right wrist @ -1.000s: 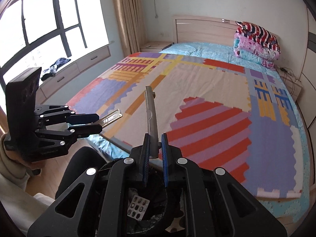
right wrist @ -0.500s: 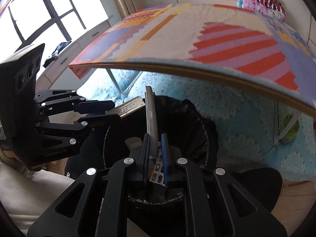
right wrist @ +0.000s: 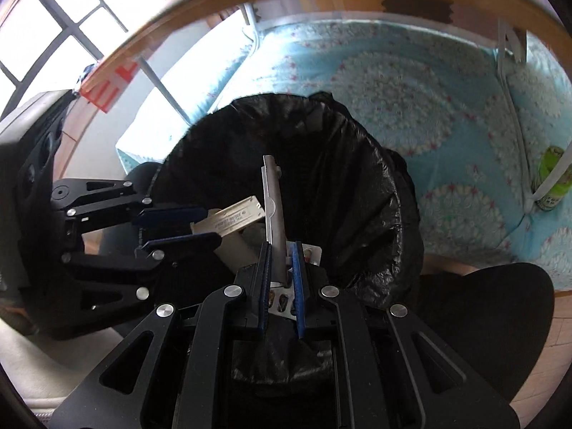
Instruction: Collect trash
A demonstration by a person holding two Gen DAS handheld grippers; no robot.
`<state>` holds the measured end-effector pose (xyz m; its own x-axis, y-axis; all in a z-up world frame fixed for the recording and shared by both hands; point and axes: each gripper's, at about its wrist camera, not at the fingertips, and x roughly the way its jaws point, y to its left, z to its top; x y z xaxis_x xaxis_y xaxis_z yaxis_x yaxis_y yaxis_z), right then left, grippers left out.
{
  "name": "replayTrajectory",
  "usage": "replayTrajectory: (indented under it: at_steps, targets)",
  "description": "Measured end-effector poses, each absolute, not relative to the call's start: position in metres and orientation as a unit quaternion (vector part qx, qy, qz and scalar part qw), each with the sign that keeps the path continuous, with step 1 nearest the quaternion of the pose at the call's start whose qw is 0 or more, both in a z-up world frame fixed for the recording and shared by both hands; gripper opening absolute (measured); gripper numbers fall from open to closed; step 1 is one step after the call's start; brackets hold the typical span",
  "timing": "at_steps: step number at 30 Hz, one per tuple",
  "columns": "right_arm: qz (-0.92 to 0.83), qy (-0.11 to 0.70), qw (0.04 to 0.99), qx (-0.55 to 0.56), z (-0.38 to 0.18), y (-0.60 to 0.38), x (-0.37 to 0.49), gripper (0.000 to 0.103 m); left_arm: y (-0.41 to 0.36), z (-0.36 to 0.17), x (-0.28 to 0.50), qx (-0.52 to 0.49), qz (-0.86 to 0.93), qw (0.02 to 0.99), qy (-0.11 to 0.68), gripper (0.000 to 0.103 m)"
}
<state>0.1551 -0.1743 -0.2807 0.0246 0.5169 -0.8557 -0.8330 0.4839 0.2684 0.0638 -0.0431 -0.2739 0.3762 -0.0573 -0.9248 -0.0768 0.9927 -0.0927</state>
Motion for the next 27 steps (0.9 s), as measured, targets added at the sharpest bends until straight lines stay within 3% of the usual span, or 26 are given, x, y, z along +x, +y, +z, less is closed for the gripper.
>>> replayTrajectory:
  at_steps: [4, 8, 9, 10, 12, 18, 21, 27]
  targets:
    - [0.478, 0.513, 0.696, -0.157, -0.291, -0.171, 0.157, 0.014, -0.043, -0.275, 0.064, -0.068, 0.007, 0.820, 0.569, 0.023]
    - [0.475, 0.524, 0.692, -0.144, -0.293, -0.171, 0.160, 0.026, -0.041, -0.276, 0.064, -0.077, 0.007, 0.816, 0.573, 0.026]
    - [0.476, 0.523, 0.693, -0.141, -0.291, -0.172, 0.160, 0.029, -0.041, -0.274, 0.064, -0.080, 0.005, 0.817, 0.571, 0.033]
    - [0.477, 0.523, 0.693, -0.139, -0.289, -0.173, 0.160, 0.033, -0.041, -0.271, 0.063, -0.083, 0.004, 0.820, 0.567, 0.050]
    - [0.481, 0.523, 0.691, -0.132, -0.284, -0.175, 0.159, 0.034, -0.040, -0.262, 0.060, -0.090, 0.002, 0.828, 0.553, 0.060]
    - [0.500, 0.497, 0.695, -0.140, -0.252, -0.184, 0.146, 0.052, -0.038, -0.228, 0.051, -0.099, -0.005, 0.844, 0.528, 0.060]
    - [0.512, 0.478, 0.696, -0.155, -0.231, -0.189, 0.137, 0.073, -0.035, -0.210, 0.044, -0.106, -0.011, 0.851, 0.515, 0.067]
    - [0.527, 0.452, 0.697, -0.177, -0.196, -0.204, 0.124, 0.080, -0.038, -0.171, 0.023, -0.112, -0.031, 0.863, 0.492, 0.081]
